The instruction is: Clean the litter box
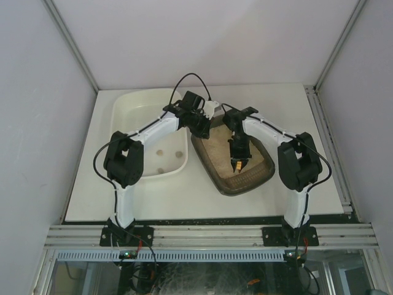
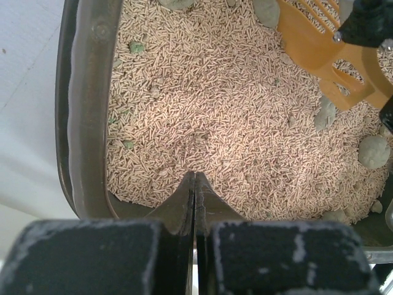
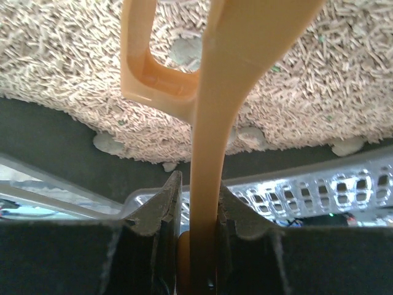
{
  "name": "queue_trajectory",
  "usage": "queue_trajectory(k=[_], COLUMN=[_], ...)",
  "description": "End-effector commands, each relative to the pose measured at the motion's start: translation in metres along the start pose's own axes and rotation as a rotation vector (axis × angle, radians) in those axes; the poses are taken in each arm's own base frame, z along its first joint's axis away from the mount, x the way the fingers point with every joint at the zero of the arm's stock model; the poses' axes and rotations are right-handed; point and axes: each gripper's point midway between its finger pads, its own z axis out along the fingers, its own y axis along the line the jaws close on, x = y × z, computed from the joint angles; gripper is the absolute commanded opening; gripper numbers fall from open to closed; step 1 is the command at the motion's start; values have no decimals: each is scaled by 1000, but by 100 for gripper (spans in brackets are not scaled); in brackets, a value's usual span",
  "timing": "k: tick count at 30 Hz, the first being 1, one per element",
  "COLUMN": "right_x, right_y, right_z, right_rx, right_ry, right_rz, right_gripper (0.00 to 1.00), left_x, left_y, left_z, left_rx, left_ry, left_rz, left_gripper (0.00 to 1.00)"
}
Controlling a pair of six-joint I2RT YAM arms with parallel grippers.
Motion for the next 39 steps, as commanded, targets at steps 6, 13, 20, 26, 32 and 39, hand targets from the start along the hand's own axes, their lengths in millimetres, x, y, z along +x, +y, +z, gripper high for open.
queue_trajectory(k=[6,13,20,26,32,39], right_x=[-18,-14,-9,-7,-6,0], right_y=[27,27,34,37,40,36], right_z=[4,6,5,8,5,-7], right_rx=[-280,-382,-486,-557,-631,-681], right_ry=[-93,-145,-176,-200,-228,-273], right_rz=[57,101,117,127,125,121], right_gripper=[0,0,0,0,0,0], left_x=[-3,0,3,6,7,6], left_y=[9,8,9,10,14,15], left_z=[-22,-19,-18,-19,-19,-18], left_rx=[-38,-33,-34,-44,-64,-55], left_ry=[-22,-11,-2,12,25,36], left_rz=[-24,-34,-55,-59,-49,-66], left_gripper=[0,0,0,0,0,0])
